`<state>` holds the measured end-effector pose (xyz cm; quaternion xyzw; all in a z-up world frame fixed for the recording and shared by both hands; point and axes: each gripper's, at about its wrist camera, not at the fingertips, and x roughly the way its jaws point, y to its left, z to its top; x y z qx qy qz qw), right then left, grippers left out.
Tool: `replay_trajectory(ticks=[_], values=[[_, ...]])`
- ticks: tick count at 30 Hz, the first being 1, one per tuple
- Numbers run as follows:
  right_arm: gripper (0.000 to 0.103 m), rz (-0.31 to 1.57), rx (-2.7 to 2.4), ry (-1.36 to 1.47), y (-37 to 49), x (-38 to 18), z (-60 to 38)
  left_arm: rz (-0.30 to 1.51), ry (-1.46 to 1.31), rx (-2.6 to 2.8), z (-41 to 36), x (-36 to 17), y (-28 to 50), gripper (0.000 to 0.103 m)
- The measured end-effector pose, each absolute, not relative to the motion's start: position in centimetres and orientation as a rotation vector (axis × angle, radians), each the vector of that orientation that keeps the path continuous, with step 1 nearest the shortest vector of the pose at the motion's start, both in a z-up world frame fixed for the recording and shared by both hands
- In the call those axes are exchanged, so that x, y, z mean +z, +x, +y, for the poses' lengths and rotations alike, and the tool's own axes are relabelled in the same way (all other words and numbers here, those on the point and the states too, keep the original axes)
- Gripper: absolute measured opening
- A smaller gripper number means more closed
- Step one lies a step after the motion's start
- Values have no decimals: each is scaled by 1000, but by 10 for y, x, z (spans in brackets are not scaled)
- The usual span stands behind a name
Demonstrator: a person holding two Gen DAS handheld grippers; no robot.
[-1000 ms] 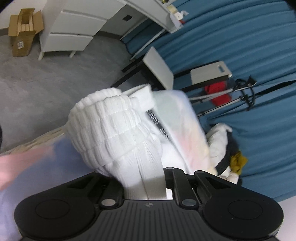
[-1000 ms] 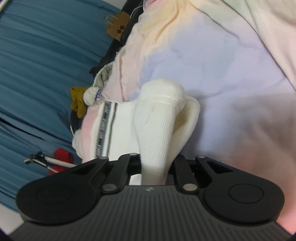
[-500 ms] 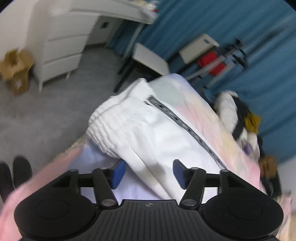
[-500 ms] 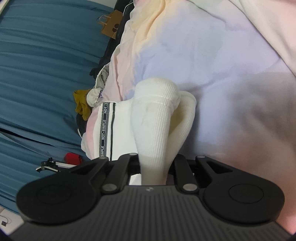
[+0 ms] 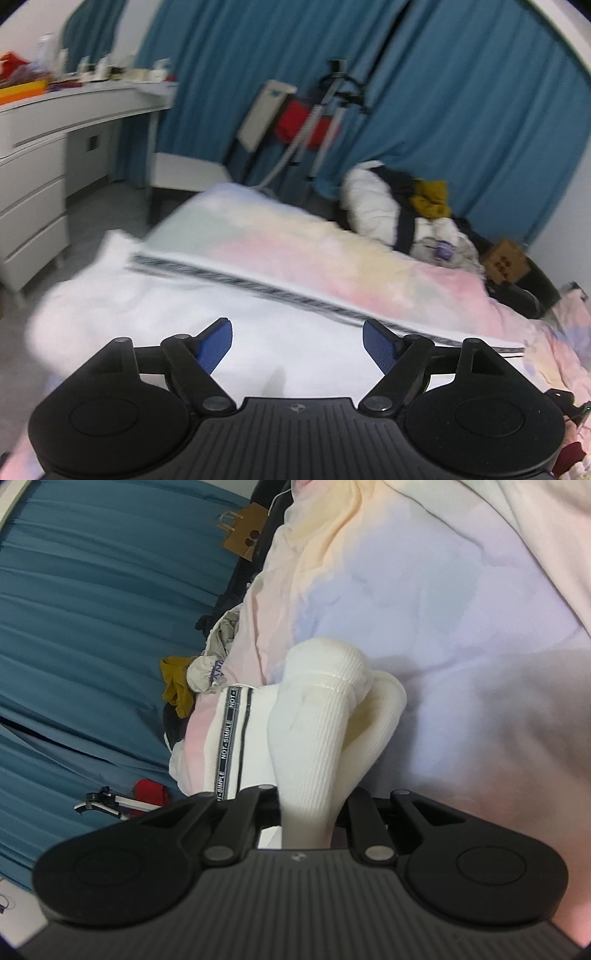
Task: Fold clothes
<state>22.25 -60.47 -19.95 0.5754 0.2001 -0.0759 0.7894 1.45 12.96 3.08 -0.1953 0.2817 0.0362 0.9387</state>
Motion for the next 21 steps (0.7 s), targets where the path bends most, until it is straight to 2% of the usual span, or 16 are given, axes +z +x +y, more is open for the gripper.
replay_trajectory(ticks=[7,10,15,21], values=[[13,320,-109,1174,219,-182,-603,593,-311,-27,56,-19,96,81],[13,264,-83,1154,215,-173,-603,656,-293,-17,42,-50,120,81],[13,336,-132,1203,220,-187,-611,742,-229,4,32,-91,135,81],[17,420,-121,1315,226,-210,-623,759,-229,-3,36,-103,136,81]])
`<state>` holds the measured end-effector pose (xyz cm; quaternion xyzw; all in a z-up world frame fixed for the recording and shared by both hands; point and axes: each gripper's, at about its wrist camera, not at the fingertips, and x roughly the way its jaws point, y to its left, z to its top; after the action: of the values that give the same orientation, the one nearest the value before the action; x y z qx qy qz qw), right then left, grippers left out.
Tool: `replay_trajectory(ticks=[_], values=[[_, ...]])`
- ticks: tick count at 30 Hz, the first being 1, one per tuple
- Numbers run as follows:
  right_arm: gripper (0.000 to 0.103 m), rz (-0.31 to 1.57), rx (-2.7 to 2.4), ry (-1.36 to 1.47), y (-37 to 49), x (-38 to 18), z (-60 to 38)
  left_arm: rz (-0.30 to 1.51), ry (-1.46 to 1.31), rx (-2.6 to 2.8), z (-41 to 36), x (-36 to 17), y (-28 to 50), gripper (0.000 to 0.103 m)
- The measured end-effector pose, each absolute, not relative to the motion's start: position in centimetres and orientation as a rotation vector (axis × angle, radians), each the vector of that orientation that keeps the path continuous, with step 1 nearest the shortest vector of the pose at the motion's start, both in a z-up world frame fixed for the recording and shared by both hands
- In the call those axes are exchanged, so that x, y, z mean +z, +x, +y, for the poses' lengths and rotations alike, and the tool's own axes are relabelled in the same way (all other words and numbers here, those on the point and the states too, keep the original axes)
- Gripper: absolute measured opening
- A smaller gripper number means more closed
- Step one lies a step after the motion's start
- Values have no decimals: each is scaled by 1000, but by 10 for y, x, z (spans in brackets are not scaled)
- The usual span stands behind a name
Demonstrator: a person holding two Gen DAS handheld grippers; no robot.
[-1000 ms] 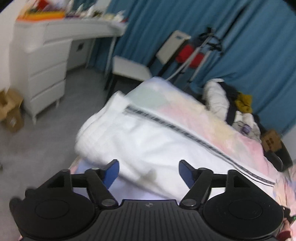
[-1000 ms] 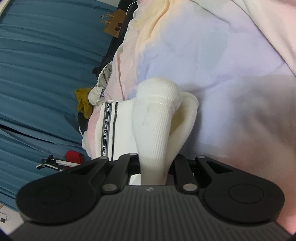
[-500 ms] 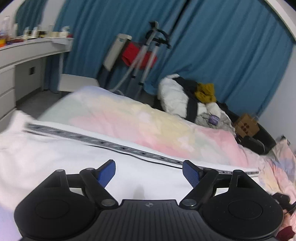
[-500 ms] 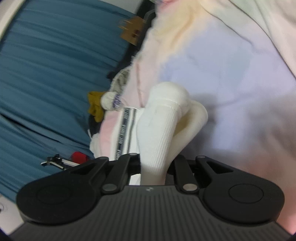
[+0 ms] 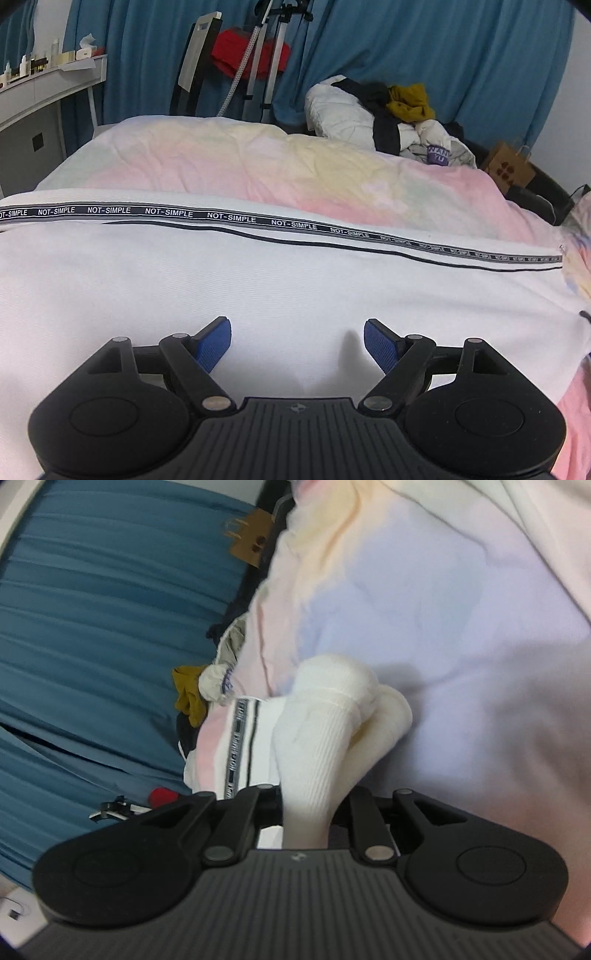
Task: Fold clothes
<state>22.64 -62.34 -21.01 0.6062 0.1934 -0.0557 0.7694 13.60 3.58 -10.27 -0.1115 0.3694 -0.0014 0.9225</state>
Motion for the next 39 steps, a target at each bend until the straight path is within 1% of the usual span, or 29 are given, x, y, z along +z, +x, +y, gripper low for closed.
replay_trajectory(ticks=[1,2,6,7,8,9,13,15,16,17,18,19,20,22,28,30,39], values=[[24,424,-124,1334,225,-213,-626,759,-242,-8,36,-103,135,81],[34,427,-129,1353,224,-216,-628,758,-252,-11,36,-104,134,81],[50,393,-116,1372,222,-219,-636,739,-304,-29,42,-100,133,81],[55,390,-106,1363,223,-218,-637,731,-331,-30,44,-96,131,81],[58,387,-97,1355,225,-218,-638,730,-352,-31,46,-96,131,81],[59,390,-98,1335,226,-216,-638,732,-359,-32,46,-96,130,81],[58,373,-144,1290,231,-215,-638,734,-330,-20,43,-97,130,81],[54,374,-168,1261,233,-214,-637,736,-311,-15,41,-98,131,81],[50,383,-181,1234,234,-212,-636,739,-295,-12,39,-99,133,81],[43,394,-193,1208,234,-211,-637,744,-276,-8,37,-101,134,81],[38,405,-205,1183,234,-211,-637,750,-258,-4,35,-103,135,81],[29,418,-216,1166,235,-211,-637,756,-236,-2,32,-105,136,81],[25,426,-221,1158,236,-211,-637,760,-214,0,29,-106,137,81],[22,436,-231,1139,237,-211,-637,769,-169,4,24,-109,138,81],[20,438,-273,1077,241,-203,-631,789,-74,7,12,-119,139,83],[20,435,-282,1066,241,-201,-630,791,-61,4,11,-121,139,85],[20,430,-316,986,240,-189,-624,791,-9,3,8,-128,138,87]])
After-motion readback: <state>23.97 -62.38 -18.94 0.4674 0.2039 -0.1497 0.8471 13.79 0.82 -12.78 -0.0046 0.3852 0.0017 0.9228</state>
